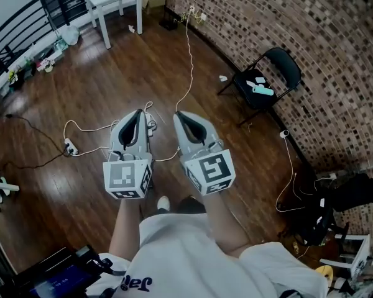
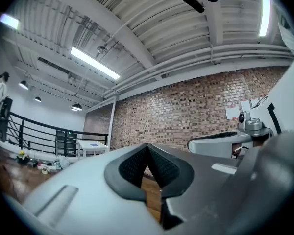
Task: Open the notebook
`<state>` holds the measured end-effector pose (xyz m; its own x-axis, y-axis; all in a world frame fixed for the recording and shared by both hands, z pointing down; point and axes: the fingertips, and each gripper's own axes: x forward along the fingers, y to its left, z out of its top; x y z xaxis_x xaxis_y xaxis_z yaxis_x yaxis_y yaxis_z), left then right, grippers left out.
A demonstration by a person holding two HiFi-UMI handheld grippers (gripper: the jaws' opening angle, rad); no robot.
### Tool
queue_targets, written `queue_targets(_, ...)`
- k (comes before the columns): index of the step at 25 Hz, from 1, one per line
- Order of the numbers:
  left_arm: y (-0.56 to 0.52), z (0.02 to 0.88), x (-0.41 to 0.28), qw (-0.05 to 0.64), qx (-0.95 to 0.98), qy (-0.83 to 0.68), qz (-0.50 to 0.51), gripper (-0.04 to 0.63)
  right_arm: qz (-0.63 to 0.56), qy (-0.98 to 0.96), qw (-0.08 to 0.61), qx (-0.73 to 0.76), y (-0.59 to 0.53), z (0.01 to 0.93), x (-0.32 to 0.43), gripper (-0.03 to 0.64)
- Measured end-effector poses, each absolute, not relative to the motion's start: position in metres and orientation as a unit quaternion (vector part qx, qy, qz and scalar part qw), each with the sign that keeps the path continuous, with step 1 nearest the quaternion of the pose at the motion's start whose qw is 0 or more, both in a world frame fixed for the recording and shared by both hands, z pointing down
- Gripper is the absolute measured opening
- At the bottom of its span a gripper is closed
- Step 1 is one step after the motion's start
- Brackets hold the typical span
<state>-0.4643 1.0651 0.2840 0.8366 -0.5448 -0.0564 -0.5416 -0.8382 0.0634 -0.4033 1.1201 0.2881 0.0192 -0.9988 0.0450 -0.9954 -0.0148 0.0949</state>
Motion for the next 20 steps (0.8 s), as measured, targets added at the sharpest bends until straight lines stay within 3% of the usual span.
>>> queue_targets(10,0.999,0.291,-0.406,0.026,0.957,-0.288,-0.028,0.015,-0.017,-0.716,0.039,0.697,1.042,0.296,-0.345,-0.008)
queue_targets(20,0.889,0.269,-0.306,-0.002,0.948,-0.317,-0.037,0.015,-0.044,-0.729,0.013,0.683,0.937,0.270,-0.229,-0.008)
